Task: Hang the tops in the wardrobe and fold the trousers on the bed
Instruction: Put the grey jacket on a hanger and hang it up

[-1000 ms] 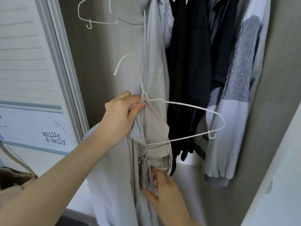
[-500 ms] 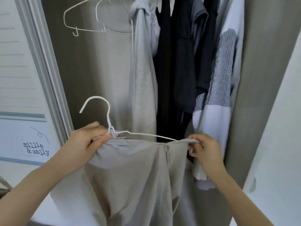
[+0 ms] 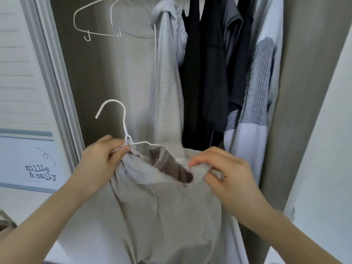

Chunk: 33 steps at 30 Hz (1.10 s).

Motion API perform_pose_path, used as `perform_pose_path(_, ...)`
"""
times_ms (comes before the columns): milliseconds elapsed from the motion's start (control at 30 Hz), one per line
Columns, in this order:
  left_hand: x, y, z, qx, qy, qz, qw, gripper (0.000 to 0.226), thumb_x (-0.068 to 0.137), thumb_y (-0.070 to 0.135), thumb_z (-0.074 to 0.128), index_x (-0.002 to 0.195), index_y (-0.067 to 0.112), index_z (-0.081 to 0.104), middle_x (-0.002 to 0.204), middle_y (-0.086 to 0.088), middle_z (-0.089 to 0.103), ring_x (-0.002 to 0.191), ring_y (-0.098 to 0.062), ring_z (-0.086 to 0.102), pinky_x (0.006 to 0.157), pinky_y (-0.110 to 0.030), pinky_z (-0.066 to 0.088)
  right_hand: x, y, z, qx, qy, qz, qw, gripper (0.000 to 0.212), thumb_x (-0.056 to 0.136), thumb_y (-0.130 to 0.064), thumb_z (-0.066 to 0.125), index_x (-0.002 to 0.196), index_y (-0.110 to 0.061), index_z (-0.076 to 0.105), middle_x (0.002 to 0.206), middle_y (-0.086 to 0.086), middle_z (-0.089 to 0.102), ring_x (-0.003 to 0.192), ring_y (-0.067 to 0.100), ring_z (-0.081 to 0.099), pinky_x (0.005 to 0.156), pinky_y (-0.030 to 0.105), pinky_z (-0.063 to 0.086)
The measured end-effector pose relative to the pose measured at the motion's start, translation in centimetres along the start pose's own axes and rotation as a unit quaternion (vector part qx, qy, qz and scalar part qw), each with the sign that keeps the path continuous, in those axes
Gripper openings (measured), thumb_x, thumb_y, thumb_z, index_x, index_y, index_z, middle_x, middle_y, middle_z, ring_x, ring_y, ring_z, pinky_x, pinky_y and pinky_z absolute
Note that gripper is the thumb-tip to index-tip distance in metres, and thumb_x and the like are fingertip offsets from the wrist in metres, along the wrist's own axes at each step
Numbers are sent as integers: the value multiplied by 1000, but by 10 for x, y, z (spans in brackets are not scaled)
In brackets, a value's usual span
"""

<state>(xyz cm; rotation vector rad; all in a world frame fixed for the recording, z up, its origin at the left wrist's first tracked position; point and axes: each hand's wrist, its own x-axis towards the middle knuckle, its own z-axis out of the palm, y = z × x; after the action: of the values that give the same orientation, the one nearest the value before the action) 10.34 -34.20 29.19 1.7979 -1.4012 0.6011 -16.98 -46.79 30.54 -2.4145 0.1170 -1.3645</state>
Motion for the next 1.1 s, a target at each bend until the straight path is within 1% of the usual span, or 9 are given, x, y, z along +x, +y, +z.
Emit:
perform_pose_path(133,3,9,1,72,-8,9,997,28,93,46,44,87,32,67,71,9,42,64,-16,54,62,-42,47,3,-15,5,-56,99,12,993,30,73,0,49,90,-11,71,91,-4,65,84,-4,56,74,9,40)
perform_pose_path(267,8,39,18,28,14,66,997,33,93,44,43,81,24,66,72,7,42,64,-15,54,61,-44,47,-15,-45,64,-90,-152,-189,966,22,84,-3,57,101,-10,70,112,6,59,104,13,48,87,33,48)
perform_pose_path(333,9,43,15,-39,35,82,995,29,94,39,47,78,22,64,72,4,41,65,-10,47,64,-33,44,-14,-46,49,-58,-289,-133,946,35,94,-24,56,123,-43,57,137,-27,38,127,-7,33,101,27,40)
perform_pose_path(400,8,43,1,-90,55,88,990,22,96,31,51,79,23,62,72,2,41,68,-9,47,67,-19,37,-9,-26,12,-15,-146,-22,989,38,94,-35,52,128,-51,46,132,-43,31,126,-20,28,105,12,27)
perform_pose_path(467,7,41,-13,-105,76,85,988,16,96,22,54,82,24,61,74,4,43,73,-6,49,72,-12,35,0,4,-23,-142,108,57,982,45,92,-36,58,134,-29,43,133,-22,44,124,-1,39,106,18,28)
perform_pose_path(600,18,35,-22,-93,66,83,990,25,96,17,57,77,34,55,74,-4,42,71,-9,48,72,-15,35,19,51,-37,-74,-124,248,958,53,86,-67,42,66,-18,47,61,-5,42,61,8,43,63,28,36)
perform_pose_path(800,29,51,-12,-40,34,133,990,17,97,15,59,84,8,68,73,8,39,71,-3,47,69,-13,34,46,39,-38,122,-238,212,940,41,97,-30,52,72,2,55,70,5,44,70,14,40,69,26,34)
perform_pose_path(933,33,41,-15,-54,33,118,991,20,98,21,54,92,14,72,75,8,42,73,-4,48,72,-13,35,43,48,-44,64,-104,193,973,44,95,-22,54,60,1,42,57,1,32,54,6,30,51,17,26)
perform_pose_path(1100,26,26,-23,-22,-10,169,985,22,100,30,49,80,30,59,70,8,38,64,-7,42,66,-34,35,46,86,-65,-39,51,270,961,41,101,-19,43,63,-12,54,51,-3,55,53,19,50,70,39,48)
